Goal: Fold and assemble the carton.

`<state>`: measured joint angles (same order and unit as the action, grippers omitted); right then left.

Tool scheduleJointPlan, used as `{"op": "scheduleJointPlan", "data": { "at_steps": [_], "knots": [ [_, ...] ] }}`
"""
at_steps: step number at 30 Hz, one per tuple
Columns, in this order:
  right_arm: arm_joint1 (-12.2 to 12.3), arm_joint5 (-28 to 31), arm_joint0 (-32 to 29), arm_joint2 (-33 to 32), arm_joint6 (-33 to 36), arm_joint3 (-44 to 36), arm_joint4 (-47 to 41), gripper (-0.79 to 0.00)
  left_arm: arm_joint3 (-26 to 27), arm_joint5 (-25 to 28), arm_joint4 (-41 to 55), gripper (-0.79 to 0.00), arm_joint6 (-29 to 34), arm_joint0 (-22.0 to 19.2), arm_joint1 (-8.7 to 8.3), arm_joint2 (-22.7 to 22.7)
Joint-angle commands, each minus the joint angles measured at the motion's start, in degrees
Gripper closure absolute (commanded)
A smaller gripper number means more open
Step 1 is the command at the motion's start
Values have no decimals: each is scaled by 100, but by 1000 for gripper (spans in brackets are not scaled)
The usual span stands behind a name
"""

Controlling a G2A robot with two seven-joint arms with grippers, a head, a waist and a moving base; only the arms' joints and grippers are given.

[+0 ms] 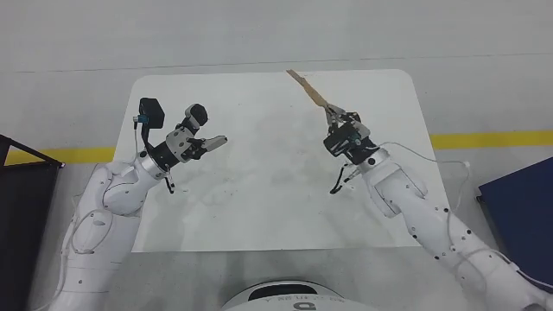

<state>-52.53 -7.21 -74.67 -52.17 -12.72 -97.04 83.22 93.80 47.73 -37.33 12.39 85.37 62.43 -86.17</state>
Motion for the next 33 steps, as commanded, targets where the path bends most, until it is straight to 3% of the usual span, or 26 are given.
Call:
{"op": "scheduleJointPlan", "data": {
  "at_steps": [1,11,14,22,27,33],
  "knots": [
    [3,-21,-3,2,13,-5,112,0,0,0,0,-785,0,0,0,0],
    [-1,8,-16,8,15,-14,61,0,0,0,0,-785,0,0,0,0],
    [-84,280,-73,-33,-413,17,-891,0,0,0,0,-785,0,0,0,0],
    [-351,2087,-23,-69,-1803,637,-3833,0,0,0,0,-785,0,0,0,0],
    [-574,3384,139,198,-1802,1131,-5609,0,0,0,0,-785,0,0,0,0],
    [-934,4491,462,736,-1566,1674,-7317,0,0,0,0,-785,0,0,0,0]
  ]
}}
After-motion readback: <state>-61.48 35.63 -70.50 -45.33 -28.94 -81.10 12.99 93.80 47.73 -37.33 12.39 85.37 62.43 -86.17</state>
